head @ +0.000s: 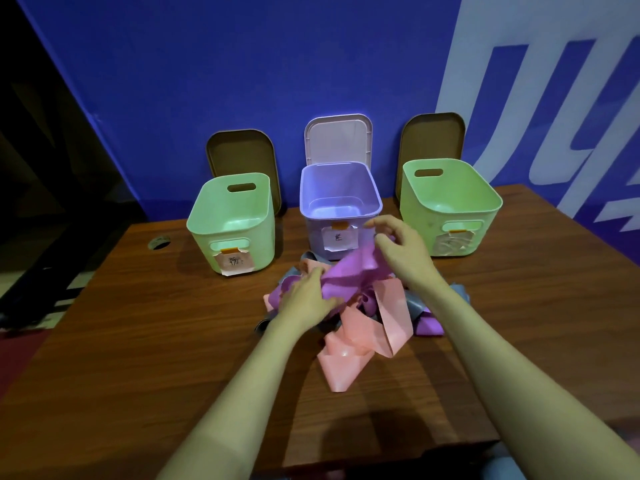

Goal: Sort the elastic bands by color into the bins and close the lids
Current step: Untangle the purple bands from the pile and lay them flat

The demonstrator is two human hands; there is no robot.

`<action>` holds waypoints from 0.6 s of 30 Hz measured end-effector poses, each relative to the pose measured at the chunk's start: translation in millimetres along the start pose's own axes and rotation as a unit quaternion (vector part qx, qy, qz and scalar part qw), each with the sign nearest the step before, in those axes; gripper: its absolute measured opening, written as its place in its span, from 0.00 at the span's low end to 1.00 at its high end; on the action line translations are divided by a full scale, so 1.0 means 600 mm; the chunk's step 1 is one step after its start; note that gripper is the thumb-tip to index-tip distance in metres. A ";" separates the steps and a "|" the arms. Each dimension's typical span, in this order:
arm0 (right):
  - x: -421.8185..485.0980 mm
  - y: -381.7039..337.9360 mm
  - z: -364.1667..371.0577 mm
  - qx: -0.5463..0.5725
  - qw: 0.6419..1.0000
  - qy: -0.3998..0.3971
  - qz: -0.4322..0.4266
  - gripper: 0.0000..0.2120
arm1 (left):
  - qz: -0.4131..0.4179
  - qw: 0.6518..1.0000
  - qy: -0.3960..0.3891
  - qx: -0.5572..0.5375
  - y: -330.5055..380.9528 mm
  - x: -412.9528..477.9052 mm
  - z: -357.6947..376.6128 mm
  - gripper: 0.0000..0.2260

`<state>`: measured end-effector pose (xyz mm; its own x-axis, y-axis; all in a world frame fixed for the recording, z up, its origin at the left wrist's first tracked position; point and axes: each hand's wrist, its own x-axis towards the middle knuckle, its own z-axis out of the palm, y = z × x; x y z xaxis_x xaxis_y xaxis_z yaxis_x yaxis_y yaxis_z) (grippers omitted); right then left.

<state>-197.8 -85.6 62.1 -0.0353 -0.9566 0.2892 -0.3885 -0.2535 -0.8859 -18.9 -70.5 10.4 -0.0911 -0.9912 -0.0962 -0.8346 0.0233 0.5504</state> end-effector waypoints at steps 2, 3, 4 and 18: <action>0.003 0.018 -0.013 -0.166 0.985 -0.021 -0.030 0.10 | -0.024 0.998 -0.014 0.056 -0.016 -0.012 0.004 0.30; 0.002 0.029 -0.018 -0.224 0.973 -0.050 -0.031 0.13 | -0.035 0.997 0.008 0.067 -0.022 -0.019 0.006 0.28; 0.000 0.039 -0.021 -0.267 0.959 -0.087 -0.022 0.18 | -0.042 0.996 0.040 0.061 -0.026 -0.026 0.008 0.24; -0.016 0.042 0.049 -0.276 0.931 -0.223 -0.087 0.17 | 0.129 0.957 0.221 -0.139 -0.004 -0.038 -0.061 0.03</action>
<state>-180.3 -87.2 26.5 0.4095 -0.9041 0.1220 -0.7716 -0.4146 -0.4824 5.1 -52.7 41.5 0.0165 -0.9169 0.3987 -0.6324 0.2993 0.7145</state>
